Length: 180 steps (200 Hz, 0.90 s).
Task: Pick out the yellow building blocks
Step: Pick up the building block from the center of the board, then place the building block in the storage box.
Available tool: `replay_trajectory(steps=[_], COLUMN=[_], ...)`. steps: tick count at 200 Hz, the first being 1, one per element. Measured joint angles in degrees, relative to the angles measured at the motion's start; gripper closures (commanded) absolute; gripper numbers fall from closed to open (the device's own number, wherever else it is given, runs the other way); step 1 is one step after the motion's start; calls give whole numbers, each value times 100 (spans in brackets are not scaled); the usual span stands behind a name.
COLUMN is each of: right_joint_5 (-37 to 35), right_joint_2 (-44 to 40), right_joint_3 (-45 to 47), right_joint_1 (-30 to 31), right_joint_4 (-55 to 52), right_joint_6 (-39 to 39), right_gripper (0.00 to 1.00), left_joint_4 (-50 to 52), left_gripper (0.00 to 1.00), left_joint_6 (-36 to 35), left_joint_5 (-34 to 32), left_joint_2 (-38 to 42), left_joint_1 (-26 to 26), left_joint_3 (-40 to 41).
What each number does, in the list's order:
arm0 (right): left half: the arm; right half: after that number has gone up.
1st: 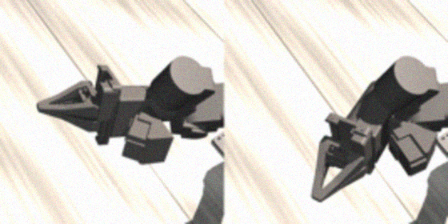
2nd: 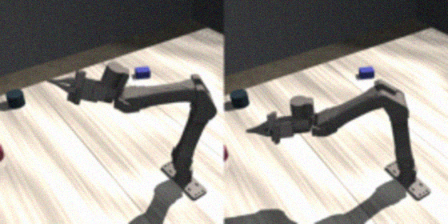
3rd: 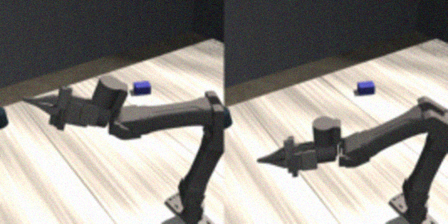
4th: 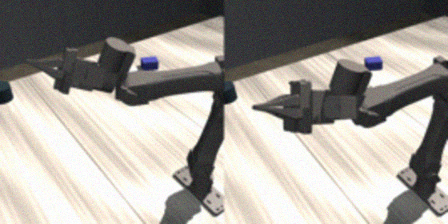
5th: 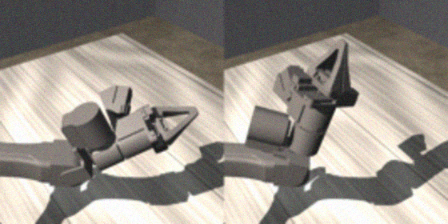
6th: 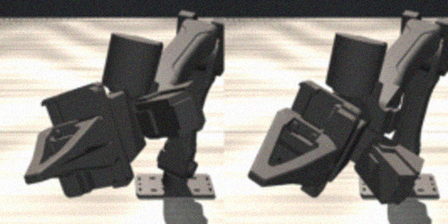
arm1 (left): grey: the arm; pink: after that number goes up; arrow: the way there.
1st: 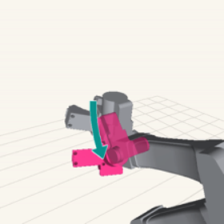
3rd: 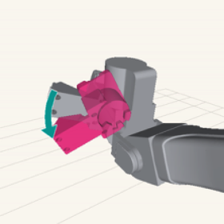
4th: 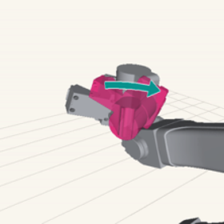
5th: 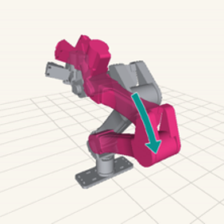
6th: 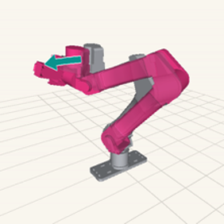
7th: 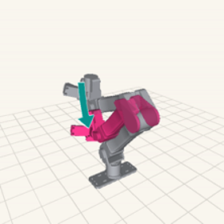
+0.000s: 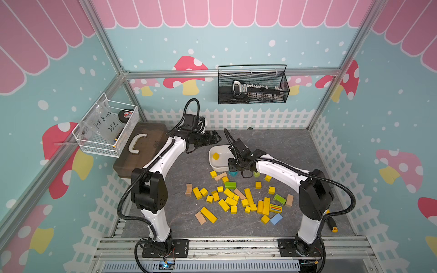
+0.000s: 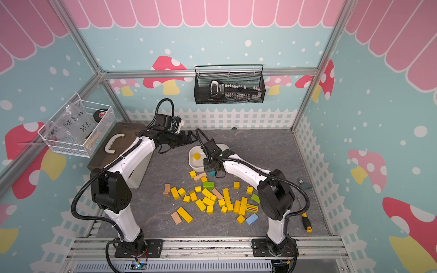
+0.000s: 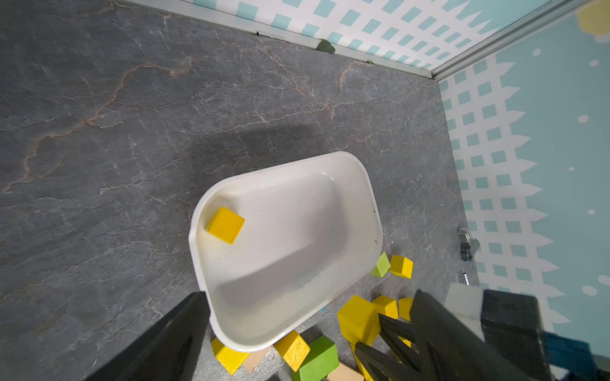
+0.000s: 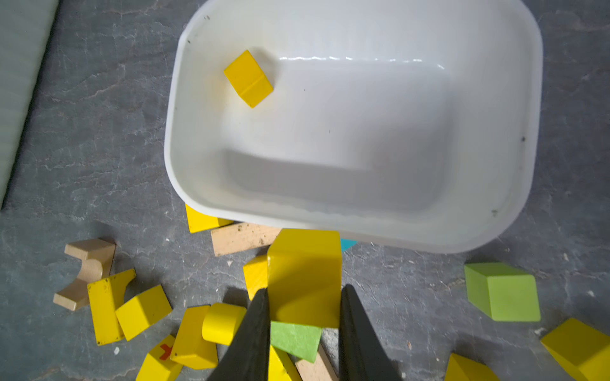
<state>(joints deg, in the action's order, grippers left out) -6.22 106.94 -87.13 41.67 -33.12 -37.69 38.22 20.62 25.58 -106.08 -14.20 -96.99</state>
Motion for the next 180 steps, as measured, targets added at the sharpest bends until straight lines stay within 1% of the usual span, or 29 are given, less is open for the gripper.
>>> replay_trajectory(steps=[40, 78, 108, 156, 180], right_joint_5=[210, 522, 673, 807, 892], right_joint_2=[815, 1764, 2487, 3259, 3560], right_joint_3=[-973, -1974, -2892, -3969, -4286], right_joint_1=[-85, -330, -505, -645, -654], right_joint_4=[-98, -201, -389, -592, -621], right_joint_6=[103, 116, 153, 195, 205], right_gripper=[71, 71, 70, 69, 69], left_joint_4=[-28, -160, -195, -210, -219], left_gripper=[0, 0, 0, 0, 0], left_joint_6=[66, 175, 195, 219, 247], left_joint_5=[144, 271, 282, 345, 365], left_joint_2=[0, 0, 0, 0, 0], left_joint_1=[114, 275, 289, 319, 350], left_joint_3=[0, 0, 0, 0, 0])
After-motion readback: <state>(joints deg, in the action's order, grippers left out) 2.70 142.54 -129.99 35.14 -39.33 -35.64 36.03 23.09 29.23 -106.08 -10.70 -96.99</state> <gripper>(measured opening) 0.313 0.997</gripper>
